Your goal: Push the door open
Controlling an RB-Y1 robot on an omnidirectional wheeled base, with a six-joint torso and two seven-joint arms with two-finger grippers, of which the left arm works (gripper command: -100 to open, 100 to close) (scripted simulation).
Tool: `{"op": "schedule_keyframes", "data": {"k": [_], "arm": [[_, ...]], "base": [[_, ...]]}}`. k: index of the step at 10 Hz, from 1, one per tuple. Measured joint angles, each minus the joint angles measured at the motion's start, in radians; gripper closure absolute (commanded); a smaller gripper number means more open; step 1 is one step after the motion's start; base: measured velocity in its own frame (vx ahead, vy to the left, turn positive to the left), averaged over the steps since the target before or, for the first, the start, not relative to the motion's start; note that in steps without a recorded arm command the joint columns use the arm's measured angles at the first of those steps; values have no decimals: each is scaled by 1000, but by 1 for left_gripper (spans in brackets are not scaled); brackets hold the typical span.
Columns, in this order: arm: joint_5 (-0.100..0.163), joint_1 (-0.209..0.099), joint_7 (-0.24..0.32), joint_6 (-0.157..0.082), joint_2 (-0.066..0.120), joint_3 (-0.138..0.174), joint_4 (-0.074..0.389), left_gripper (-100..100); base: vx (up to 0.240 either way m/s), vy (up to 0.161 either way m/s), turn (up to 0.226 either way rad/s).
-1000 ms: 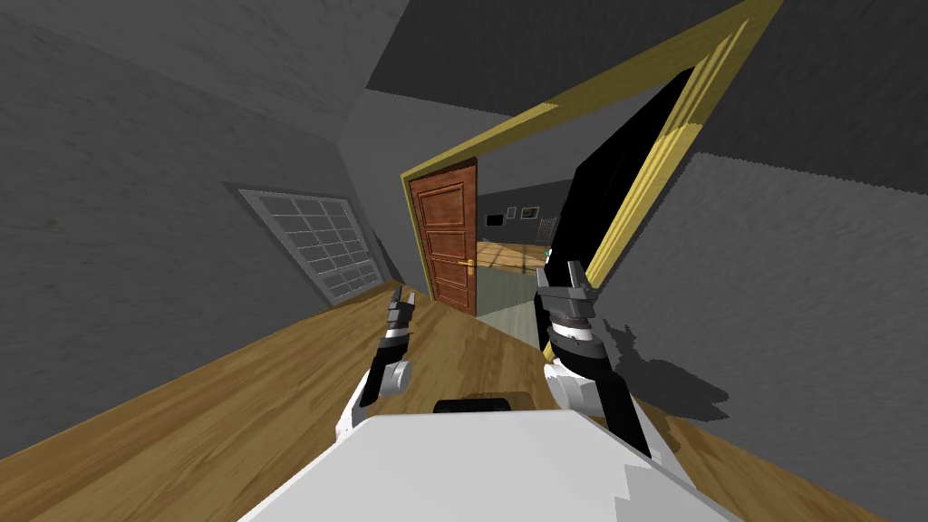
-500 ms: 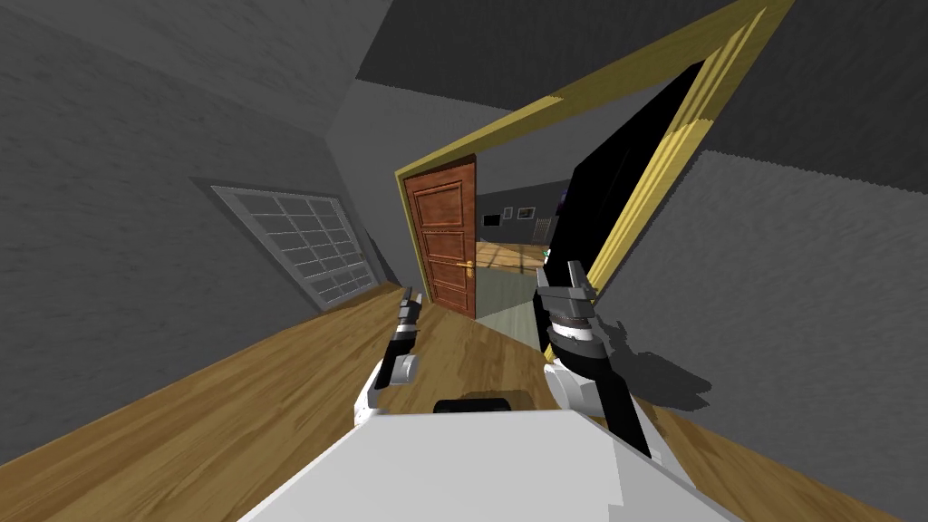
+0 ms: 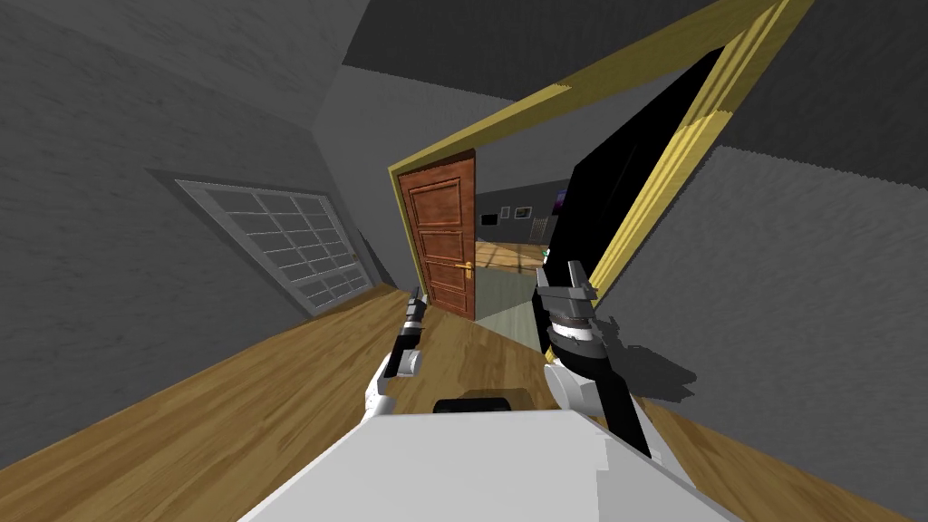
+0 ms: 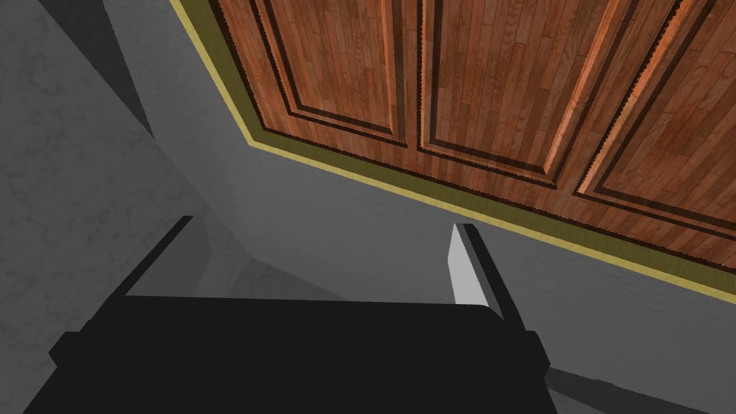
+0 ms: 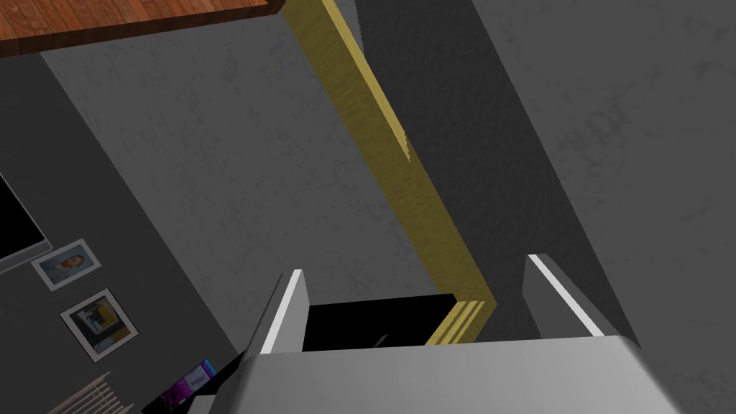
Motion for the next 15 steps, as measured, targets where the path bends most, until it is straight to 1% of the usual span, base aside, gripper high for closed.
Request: {"op": "schedule_keyframes", "data": {"k": [2, 3, 4, 5, 6, 7, 8, 9, 10, 11, 12, 14, 15], "arm": [[-2, -33, 5, 1, 4, -7, 55, -100], [-3, -48, 3, 0, 1, -8, 78, -100], [-5, -62, 2, 5, -1, -11, 98, -100], [-5, -85, 3, 9, 0, -13, 130, -100], [-8, -102, 2, 6, -3, -18, 164, -100], [-10, -116, 3, 7, -3, -23, 190, -100], [-10, -137, 5, 13, -2, -26, 216, -100], [-11, -148, 5, 12, -3, -27, 236, -100], [-11, -168, 8, 11, 1, -28, 268, -100], [-12, -186, 8, 12, -2, -31, 297, -100], [-14, -214, 8, 12, -5, -33, 340, -100], [-17, -244, 8, 17, -8, -42, 391, -100], [-18, -261, 11, 25, -7, -46, 413, -100]], "base": [[71, 38, -46], [57, 32, -42], [64, 41, -72], [80, 46, -62], [97, 58, -86], [97, 48, -91], [62, 25, -13], [55, 28, -28], [70, 33, -73], [89, 32, -78], [84, 57, -64], [83, 65, -70], [91, 55, -79]]}}
